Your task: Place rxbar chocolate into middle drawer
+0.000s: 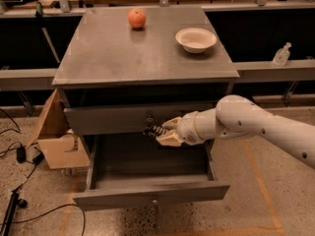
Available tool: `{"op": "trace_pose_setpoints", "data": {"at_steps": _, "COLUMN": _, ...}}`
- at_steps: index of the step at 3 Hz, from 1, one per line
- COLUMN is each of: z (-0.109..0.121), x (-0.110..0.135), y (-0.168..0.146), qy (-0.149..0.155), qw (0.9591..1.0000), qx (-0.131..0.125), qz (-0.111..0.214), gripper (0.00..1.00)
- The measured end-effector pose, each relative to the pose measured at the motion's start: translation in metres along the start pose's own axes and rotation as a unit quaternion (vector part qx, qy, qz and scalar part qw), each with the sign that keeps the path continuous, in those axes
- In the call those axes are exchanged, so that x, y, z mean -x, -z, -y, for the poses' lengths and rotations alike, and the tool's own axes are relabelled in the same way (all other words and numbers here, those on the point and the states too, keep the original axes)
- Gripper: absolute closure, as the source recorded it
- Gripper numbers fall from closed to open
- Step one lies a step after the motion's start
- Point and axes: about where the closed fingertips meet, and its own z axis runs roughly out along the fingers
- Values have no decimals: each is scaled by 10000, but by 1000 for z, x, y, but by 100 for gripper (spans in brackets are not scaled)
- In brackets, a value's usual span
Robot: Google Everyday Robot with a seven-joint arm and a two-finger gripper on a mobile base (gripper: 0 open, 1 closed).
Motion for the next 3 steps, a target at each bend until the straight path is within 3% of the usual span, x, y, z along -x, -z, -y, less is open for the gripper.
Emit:
{"op": "trace_pose_setpoints", "data": {"at_steps": 1, "z": -13, "x": -41, "y": -32, "qy": -378, "qw": 9993, "qx": 67, "qz": -38, "gripper": 100}}
{"op": "trace_pose_setpoints", "data": {"at_steps": 3, "z": -23, "x": -113, "y": -97, "qy": -616, "qw": 9979, "qx": 41, "qz": -178, "gripper": 100}}
